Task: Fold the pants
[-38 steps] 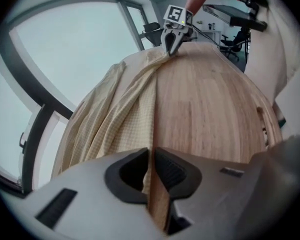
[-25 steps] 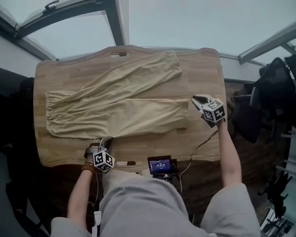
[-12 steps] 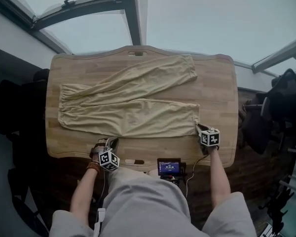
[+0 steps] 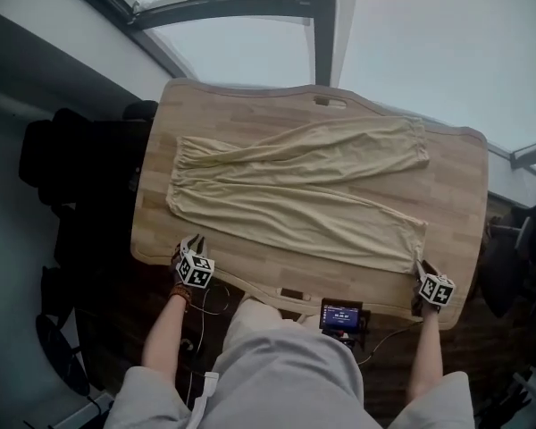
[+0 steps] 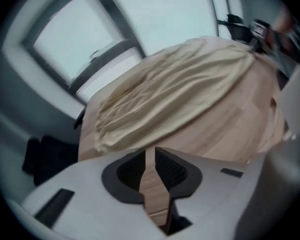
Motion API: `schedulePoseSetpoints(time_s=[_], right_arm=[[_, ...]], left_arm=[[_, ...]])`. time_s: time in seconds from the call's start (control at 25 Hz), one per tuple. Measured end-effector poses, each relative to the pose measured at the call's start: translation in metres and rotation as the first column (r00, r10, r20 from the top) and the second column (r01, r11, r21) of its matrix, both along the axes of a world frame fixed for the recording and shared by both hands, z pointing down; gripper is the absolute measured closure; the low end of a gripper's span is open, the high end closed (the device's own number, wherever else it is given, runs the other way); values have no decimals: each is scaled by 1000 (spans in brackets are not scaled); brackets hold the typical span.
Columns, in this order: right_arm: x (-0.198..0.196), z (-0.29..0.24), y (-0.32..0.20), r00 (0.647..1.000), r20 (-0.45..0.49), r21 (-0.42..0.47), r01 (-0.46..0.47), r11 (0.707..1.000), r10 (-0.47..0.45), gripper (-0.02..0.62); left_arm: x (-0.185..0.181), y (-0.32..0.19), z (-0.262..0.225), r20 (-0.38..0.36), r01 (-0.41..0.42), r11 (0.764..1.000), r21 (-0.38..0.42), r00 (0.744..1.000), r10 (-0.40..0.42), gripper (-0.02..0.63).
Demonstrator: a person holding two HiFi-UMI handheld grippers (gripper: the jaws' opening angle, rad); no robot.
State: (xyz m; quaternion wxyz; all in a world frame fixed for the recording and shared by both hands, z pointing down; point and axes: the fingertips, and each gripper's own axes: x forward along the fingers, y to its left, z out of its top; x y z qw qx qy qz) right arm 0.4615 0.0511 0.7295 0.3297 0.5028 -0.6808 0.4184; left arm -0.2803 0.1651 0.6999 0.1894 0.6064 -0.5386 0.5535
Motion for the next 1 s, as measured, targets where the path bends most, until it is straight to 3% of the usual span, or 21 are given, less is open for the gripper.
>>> schedulePoseSetpoints(time_s=[0.04,0.08,0.12,0.16,0.24,0.28,0.36,0.48,0.56,0.6,0.64,0.68,0.76,0.8,0.92,1.0], right_arm=[[4,0,3,998,-8,4,-63,998,63,468],[7,1,6,992,-16,2,-122,992,122,458],[8,2,11,985,-31,0,-170,985,170,453],[6,3,15,977,-54,1,-206,979,205,450],[1,6,21,964,-109,14,-242,970,242,451],[-1,6,22,960,-131,21,-248,969,248,452],[-4,7,20,956,-151,16,-252,967,252,476],[-6,8,13,954,-168,-24,-256,966,249,477],[-5,8,13,947,-166,-35,-283,958,274,479],[-4,8,13,941,-157,-36,-308,951,299,478],[-3,9,15,935,-148,-38,-332,943,323,479],[-2,10,17,930,-142,-42,-347,937,338,480],[-6,11,20,936,-148,-64,-332,941,320,499],[-11,11,20,945,-160,-79,-299,951,284,553],[-27,4,21,967,-182,-101,-197,975,177,574],[-31,-4,27,976,-151,-92,-174,981,159,575]], left_arm=[[-29,-3,-4,-47,155,987,41,987,-154,552],[-59,-3,-5,-109,309,948,79,948,-300,549],[-88,-2,-5,-180,453,885,107,884,-431,541],[-116,-1,-3,-253,575,809,121,806,-535,539],[-159,-2,1,-380,737,666,117,653,-655,522],[-175,-6,5,-427,779,618,110,598,-678,498],[-195,-22,10,-504,816,568,105,536,-677,486],[-204,-51,15,-596,835,544,88,481,-643,466],[-202,-62,25,-615,841,539,45,448,-649,466],[-200,-64,31,-605,839,543,21,443,-661,466],[-199,-64,36,-581,832,555,3,453,-676,478],[-198,-63,39,-551,821,572,-4,475,-686,526],[-198,-58,39,-515,793,610,-1,522,-680,543],[-200,-55,37,-511,783,622,3,536,-672,546],[-212,-33,25,-511,776,631,3,544,-666,546],[-216,-11,18,-509,777,629,-9,538,-672,546]])
